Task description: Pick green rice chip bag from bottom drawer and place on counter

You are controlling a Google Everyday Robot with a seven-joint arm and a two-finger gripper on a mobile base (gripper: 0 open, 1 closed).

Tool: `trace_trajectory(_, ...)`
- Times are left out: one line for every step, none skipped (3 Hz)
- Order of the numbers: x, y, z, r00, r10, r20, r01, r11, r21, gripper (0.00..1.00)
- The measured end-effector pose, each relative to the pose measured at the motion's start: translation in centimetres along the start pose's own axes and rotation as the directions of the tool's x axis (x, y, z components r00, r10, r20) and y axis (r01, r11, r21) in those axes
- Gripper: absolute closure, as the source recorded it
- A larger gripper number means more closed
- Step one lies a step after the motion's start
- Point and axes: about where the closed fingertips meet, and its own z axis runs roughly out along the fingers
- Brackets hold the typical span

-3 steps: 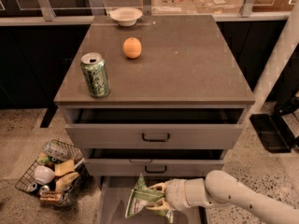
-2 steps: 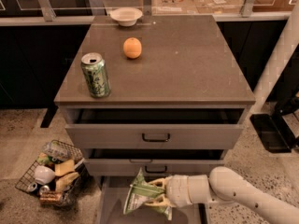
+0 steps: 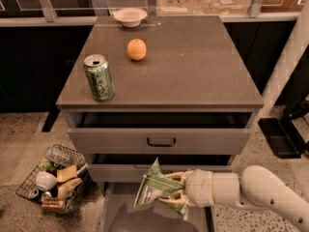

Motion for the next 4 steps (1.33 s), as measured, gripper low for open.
trace_trajectory(-4.0,-3.0,-3.7,0.999,-0.033,0.031,0.031,0.9962,0.081,1.00)
trace_trajectory(-7.0,-5.2,-5.6,0.995,-0.076,0.057,0.068,0.9883,0.137,1.00)
trace_trajectory(-10.4,-7.6,-6.4,0.994,-0.102,0.049,0.091,0.9788,0.183,1.00)
trace_trajectory(-14.9,-10.0,-6.7,0.992,-0.125,0.001,0.121,0.9655,0.231,1.00)
